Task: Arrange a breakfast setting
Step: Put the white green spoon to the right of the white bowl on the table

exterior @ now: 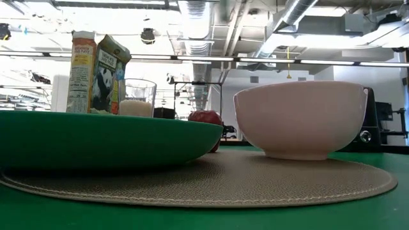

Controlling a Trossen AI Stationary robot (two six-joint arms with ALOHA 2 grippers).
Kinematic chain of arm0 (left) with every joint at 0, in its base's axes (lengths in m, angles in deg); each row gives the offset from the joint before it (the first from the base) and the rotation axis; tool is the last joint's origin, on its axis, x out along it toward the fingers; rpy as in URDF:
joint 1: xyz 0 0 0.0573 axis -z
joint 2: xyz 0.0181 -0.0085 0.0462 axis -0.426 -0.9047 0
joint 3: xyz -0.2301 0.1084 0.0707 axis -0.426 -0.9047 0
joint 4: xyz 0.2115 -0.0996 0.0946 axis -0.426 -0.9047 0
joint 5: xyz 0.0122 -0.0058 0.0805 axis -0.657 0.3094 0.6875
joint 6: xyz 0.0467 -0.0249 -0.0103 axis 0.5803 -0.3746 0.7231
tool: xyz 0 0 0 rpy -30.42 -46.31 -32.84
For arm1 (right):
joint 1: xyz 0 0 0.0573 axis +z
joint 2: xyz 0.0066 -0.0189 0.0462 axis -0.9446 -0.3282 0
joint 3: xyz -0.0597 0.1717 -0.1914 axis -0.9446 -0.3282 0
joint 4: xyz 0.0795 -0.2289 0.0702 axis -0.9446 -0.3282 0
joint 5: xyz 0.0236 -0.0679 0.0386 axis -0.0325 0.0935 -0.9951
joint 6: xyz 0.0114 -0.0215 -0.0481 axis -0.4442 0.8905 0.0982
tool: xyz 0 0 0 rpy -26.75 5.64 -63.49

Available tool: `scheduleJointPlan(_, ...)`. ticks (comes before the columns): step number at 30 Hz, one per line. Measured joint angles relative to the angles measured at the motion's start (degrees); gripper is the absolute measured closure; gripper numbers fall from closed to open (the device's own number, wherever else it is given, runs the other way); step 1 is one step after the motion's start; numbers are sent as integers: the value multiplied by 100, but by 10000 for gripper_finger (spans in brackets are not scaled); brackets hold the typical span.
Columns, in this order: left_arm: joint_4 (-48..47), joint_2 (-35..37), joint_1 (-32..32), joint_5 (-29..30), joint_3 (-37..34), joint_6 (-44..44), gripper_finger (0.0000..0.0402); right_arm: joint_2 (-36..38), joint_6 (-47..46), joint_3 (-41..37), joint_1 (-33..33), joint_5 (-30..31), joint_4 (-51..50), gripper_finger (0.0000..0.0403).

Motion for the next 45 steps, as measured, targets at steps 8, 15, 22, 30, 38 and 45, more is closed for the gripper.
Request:
scheduleJointPlan(8,-34,2,187,-353,-856,-688,260,1195,-2672,2,771,243,-2638,366)
scheduleJointPlan(15,165,2,199,-729,-1426,-830,260,1691,-6263,2,994,-542,-5591,364)
scheduleJointPlan(22,696,314,222,-1031,-2006,-676,260,1727,-9004,2,993,-1952,-7663,364)
scheduleJointPlan(30,1021,850,224,-992,-2464,-726,260,1791,-10851,2,1373,-2649,-9111,363)
scheduleJointPlan(38,1364,951,222,-943,-2570,-485,260,1808,-12232,-338,1518,-3568,-10293,363)
scheduleJointPlan(45,1483,951,222,-934,-2570,-361,260,2112,-12189,-994,1250,-3766,-9775,363)
